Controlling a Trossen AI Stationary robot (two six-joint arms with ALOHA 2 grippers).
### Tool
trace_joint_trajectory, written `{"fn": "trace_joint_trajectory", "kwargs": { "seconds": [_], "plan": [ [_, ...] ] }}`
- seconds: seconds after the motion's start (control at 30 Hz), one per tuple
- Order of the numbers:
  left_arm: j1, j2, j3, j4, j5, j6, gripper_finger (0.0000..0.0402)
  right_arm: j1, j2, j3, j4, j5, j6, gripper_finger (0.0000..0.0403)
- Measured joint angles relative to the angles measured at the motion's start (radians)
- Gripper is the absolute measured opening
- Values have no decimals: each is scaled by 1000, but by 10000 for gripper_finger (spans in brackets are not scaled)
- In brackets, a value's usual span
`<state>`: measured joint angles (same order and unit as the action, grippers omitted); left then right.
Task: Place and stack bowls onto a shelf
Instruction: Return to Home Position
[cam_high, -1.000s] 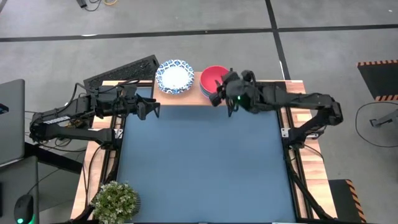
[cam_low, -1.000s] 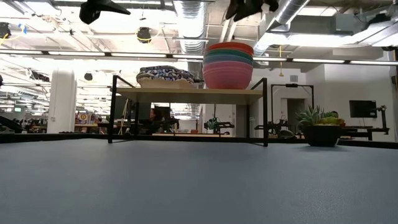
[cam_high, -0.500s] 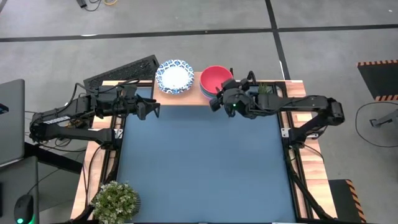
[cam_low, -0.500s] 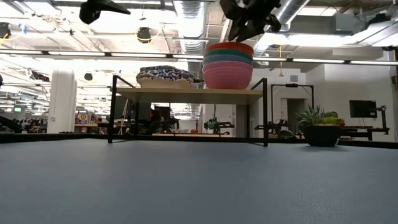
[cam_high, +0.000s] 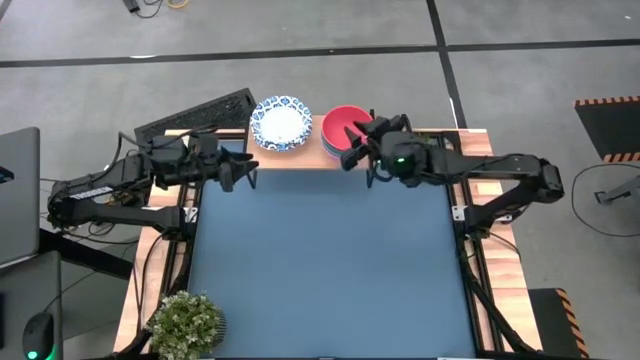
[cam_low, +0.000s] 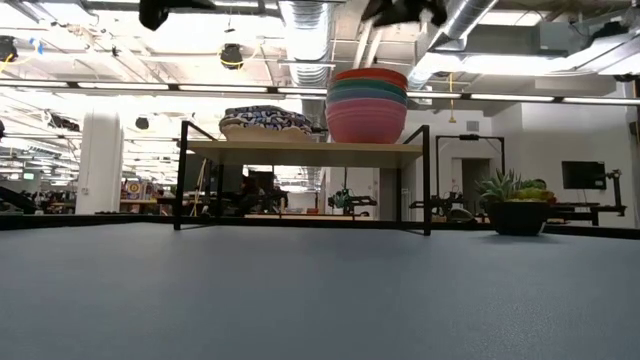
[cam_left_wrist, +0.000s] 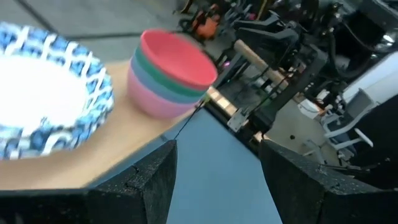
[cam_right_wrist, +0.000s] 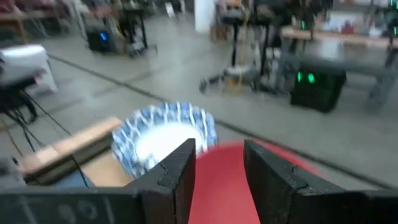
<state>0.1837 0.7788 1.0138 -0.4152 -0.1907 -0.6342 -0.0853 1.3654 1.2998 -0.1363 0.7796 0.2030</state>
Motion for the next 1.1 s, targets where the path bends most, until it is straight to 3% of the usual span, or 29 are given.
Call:
{"fn": "trace_joint_trajectory", "kwargs": {
  "seconds": [0.37, 0.5, 0.67, 0.73, 0.83, 0.97, 1.03, 1.1],
  "plan": [
    [0, -87, 1, 69, 0, 128, 213, 4, -210, 0, 59, -220, -79, 159],
    [0, -136, 1, 68, -6, 180, 213, 9, -283, 0, 62, -232, -131, 159],
    [0, -181, 1, 70, -4, 119, 213, 13, -367, 0, 28, -232, -123, 159],
    [0, -192, 1, 59, 31, 86, 213, 13, -399, 0, -19, -231, -144, 159],
    [0, -193, 1, 32, 82, 74, 213, 26, -461, 0, -205, -240, -35, 159],
    [0, -192, 1, 9, 75, 70, 213, 58, -525, -32, -331, -334, -28, 159],
    [-4, -192, 0, 50, 167, 270, 213, 69, -558, -84, -284, -396, -20, 159],
    [-13, -198, 0, 73, 359, 456, 213, 73, -598, -152, -226, -448, -12, 159]
  ]
}}
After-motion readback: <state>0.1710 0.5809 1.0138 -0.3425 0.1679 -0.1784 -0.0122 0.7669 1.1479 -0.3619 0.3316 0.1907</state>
